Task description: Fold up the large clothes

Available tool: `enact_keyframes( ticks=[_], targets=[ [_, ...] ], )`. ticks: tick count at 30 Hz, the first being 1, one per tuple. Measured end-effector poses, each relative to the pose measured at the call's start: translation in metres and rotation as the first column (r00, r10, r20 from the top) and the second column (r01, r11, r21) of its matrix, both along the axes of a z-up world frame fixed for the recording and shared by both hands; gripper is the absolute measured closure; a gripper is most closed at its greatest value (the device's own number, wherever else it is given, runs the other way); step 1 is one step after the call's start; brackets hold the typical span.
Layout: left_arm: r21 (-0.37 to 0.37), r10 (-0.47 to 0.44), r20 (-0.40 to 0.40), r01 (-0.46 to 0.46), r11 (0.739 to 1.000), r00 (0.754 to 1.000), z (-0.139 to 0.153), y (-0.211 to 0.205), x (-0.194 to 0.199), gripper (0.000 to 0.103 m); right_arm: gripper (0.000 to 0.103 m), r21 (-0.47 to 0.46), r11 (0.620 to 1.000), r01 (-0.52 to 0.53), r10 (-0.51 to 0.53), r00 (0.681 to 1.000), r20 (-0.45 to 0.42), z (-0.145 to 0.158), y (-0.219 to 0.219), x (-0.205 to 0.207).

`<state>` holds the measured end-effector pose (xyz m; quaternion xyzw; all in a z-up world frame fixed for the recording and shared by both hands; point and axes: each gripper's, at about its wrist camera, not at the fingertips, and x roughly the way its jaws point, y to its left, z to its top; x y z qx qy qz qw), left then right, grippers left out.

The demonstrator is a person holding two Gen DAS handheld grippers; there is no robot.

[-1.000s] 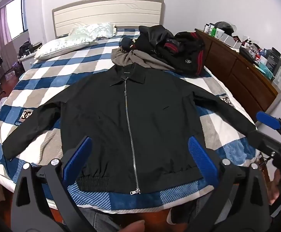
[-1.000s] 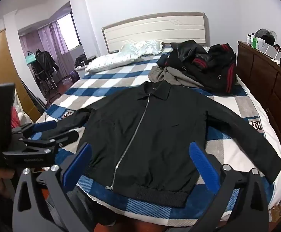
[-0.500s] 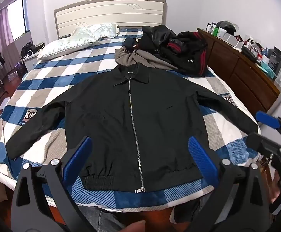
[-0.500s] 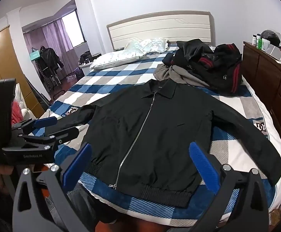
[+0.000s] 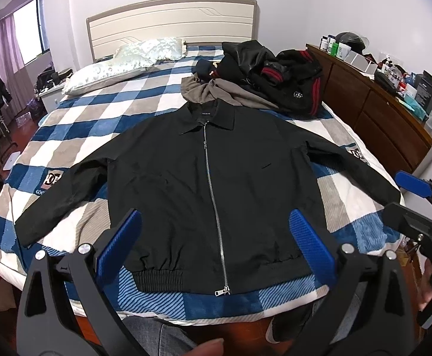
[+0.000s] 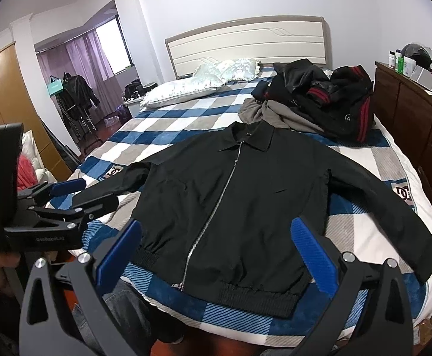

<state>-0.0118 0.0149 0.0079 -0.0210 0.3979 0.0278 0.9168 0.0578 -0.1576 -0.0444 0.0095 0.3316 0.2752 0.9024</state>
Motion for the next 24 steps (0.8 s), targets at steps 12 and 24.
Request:
enact_keyframes(
  ticks=[12,24],
  targets=[
    [-0.004,-0.006,0.006,0.006,1.000,1.000,-0.0001,-0.0023,0.0023,0.005,0.004,0.028,1.000,0.007,-0.006,1.000,-0.026,-0.0026,-0.0028,0.0048],
    [0.007,0.006,0.024,-0.006,1.000,1.000,0.0005,-0.0069,0.0010,0.005,0.004,0.002,1.000,-0.013,0.013,0.999,0.052,0.0022,0.0002,-0.0015]
  ],
)
